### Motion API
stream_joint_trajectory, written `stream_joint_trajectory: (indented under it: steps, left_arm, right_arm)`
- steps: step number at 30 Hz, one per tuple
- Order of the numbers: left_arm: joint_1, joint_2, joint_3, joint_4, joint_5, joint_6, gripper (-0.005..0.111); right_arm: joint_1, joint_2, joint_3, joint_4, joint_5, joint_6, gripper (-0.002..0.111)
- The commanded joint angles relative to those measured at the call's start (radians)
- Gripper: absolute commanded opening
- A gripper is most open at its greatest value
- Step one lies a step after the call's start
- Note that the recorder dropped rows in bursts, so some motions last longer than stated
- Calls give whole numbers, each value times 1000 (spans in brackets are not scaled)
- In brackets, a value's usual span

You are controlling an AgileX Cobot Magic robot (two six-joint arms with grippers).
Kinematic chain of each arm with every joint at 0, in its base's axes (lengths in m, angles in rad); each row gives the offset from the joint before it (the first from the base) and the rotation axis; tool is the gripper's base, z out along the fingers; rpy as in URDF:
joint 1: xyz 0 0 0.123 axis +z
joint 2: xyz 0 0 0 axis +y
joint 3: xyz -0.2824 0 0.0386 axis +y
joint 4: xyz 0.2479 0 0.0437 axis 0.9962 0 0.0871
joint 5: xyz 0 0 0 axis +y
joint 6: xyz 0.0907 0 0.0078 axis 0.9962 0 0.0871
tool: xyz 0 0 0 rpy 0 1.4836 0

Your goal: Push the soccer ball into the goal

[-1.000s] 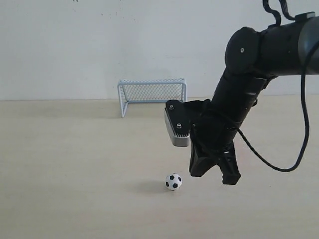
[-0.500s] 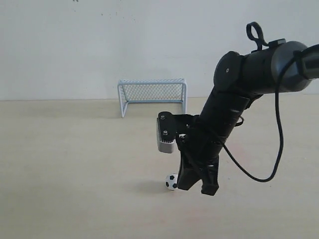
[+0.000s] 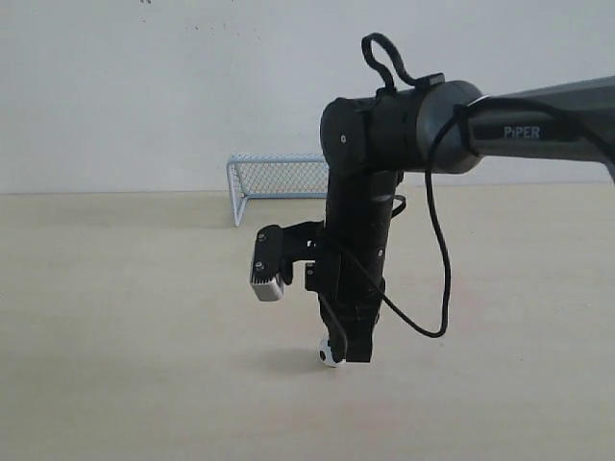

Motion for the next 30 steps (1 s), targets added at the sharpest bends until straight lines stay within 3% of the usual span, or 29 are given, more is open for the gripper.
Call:
stream_joint_trajectory:
  steps: [1,30]
  left_arm:
    - [2,-3,4,4,1,-10,4]
    - [2,-3,4,4,1,-10,4]
  right_arm:
    - [2,25,-8,-5,9,1,0]
    - [2,80,-8,53,9,-82,0]
